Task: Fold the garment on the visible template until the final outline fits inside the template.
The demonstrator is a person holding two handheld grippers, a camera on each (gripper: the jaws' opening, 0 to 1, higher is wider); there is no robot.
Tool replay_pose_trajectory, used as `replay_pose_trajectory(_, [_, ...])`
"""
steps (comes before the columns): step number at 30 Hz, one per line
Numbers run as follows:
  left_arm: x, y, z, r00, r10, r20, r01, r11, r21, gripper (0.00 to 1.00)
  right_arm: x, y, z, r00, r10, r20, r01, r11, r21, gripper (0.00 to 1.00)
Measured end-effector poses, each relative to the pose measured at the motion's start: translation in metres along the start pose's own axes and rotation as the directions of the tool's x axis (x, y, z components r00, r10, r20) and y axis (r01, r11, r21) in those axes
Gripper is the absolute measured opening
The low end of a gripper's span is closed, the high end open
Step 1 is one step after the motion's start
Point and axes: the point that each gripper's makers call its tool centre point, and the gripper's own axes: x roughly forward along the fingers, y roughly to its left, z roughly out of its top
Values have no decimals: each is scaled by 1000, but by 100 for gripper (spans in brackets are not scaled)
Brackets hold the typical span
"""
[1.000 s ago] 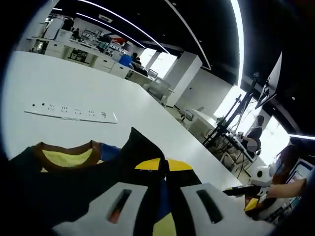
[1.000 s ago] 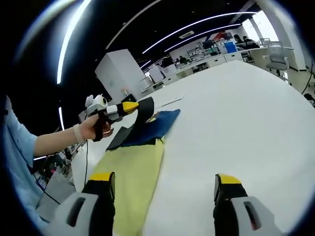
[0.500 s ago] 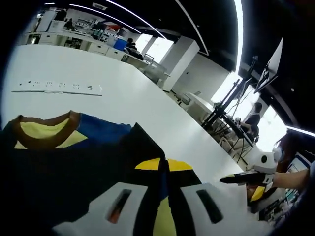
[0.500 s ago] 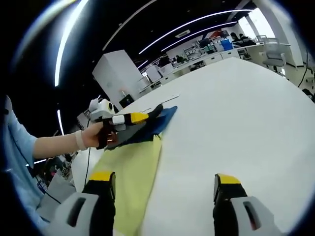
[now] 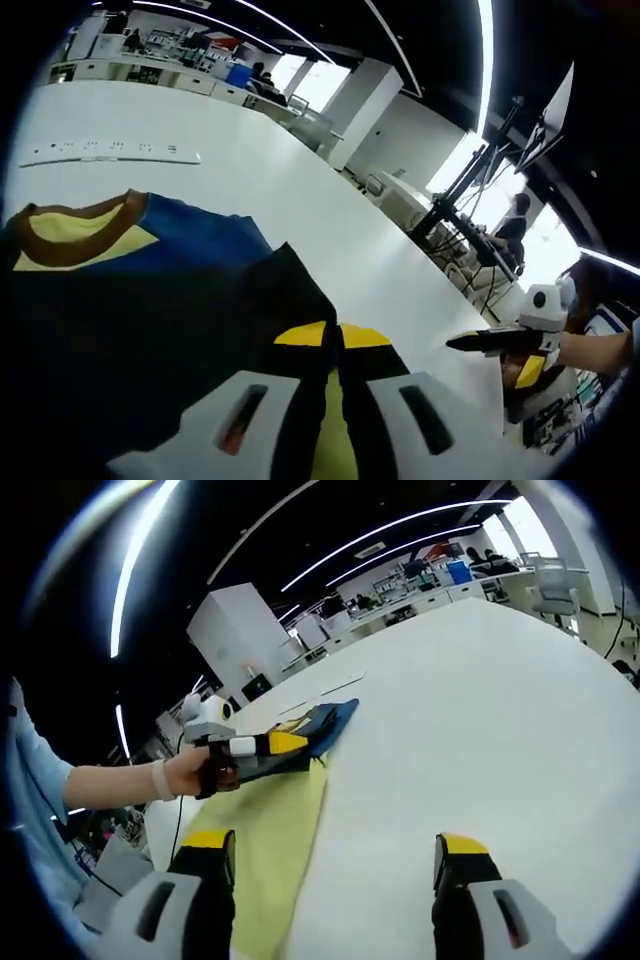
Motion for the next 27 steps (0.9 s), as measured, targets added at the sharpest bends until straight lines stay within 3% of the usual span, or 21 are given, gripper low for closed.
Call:
replay_pose_trajectory(11, [0,-1,2,1000,-20,11,20,999,39,4,1,1,2,1000,7,-1,-7,1000,3,82])
replay_pose_trajectory(13, [-1,-3,4,999,-26,27,24,998,64,20,1,1,2,1000,6,-2,-6,1000,2,82])
replay_pose_trajectory(17, [-5,-7,6,998,-45,48,38,990,136,73,0,2,4,1000,7,1,-7,1000,-6,82])
replay_pose_trajectory(23, [-13,-4,5,998,-59,19,52,970,238,93,2,4,7,1000,9,-2,-9,1000,-16,82])
replay_pose_trajectory(27, [-21,-5,-7,996,-51,-74,74,936,345,99,4,6,7,1000,15,-10,-15,1000,-25,82])
